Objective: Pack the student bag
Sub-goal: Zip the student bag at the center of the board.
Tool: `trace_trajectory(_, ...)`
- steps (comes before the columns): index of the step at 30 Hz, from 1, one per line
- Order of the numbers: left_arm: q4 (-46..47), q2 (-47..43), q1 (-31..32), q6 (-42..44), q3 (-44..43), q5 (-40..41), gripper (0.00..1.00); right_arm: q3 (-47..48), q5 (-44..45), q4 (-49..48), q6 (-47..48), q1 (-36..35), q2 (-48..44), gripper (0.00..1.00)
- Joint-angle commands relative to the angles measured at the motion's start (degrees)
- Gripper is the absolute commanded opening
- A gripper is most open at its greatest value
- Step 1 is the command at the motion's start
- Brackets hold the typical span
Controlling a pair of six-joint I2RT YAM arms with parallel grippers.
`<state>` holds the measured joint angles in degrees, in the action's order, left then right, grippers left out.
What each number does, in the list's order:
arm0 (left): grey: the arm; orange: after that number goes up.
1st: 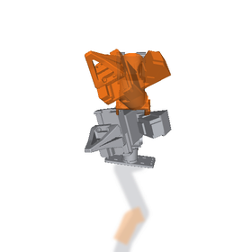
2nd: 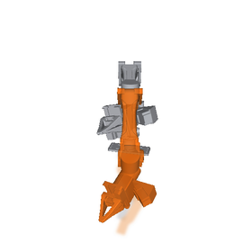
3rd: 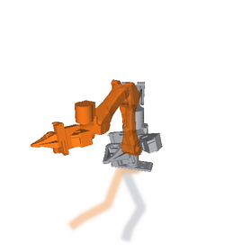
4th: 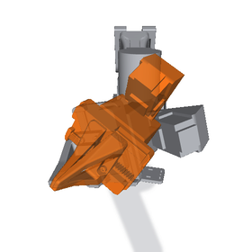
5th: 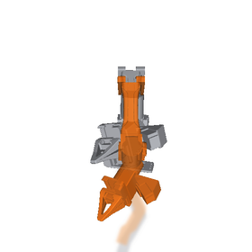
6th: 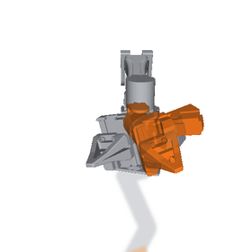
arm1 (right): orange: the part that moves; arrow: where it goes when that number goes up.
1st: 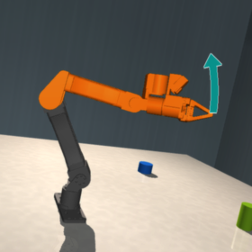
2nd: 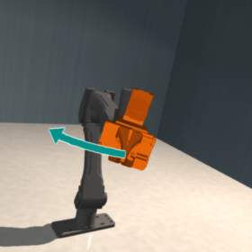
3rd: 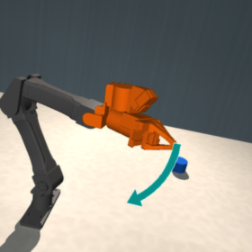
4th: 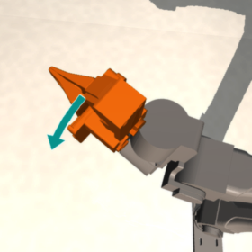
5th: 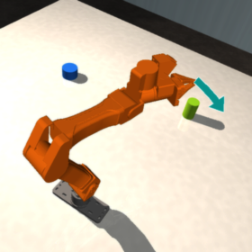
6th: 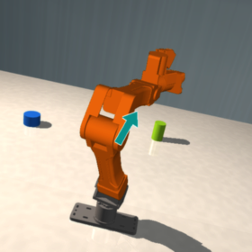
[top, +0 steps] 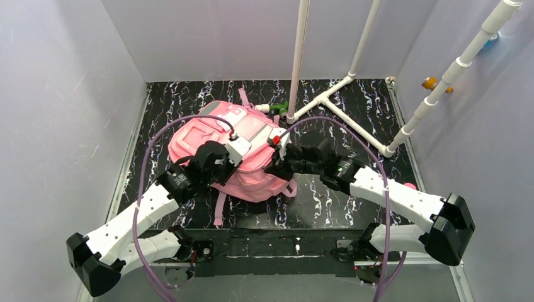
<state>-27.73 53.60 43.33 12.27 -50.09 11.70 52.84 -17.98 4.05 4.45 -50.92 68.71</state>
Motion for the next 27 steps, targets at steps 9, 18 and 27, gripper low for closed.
trace_trajectory(9, -14.3, -23.1, -4.2, -15.3, -2.1, -19.7, 0.89, 4.2, -6.4, -13.7, -18.2, -7.5, 6.3, 0.01)
trace_trajectory(18, -7.9, -19.1, -3.1, -4.2, -0.6, -25.1, 0.78, 4.8, -6.9, -16.0, -21.2, -8.2, 6.4, 0.01)
trace_trajectory(27, -2.9, -13.9, 8.2, 5.6, 5.0, -7.4, 0.81, 5.2, -7.3, -16.2, -21.6, -8.4, 5.6, 0.01)
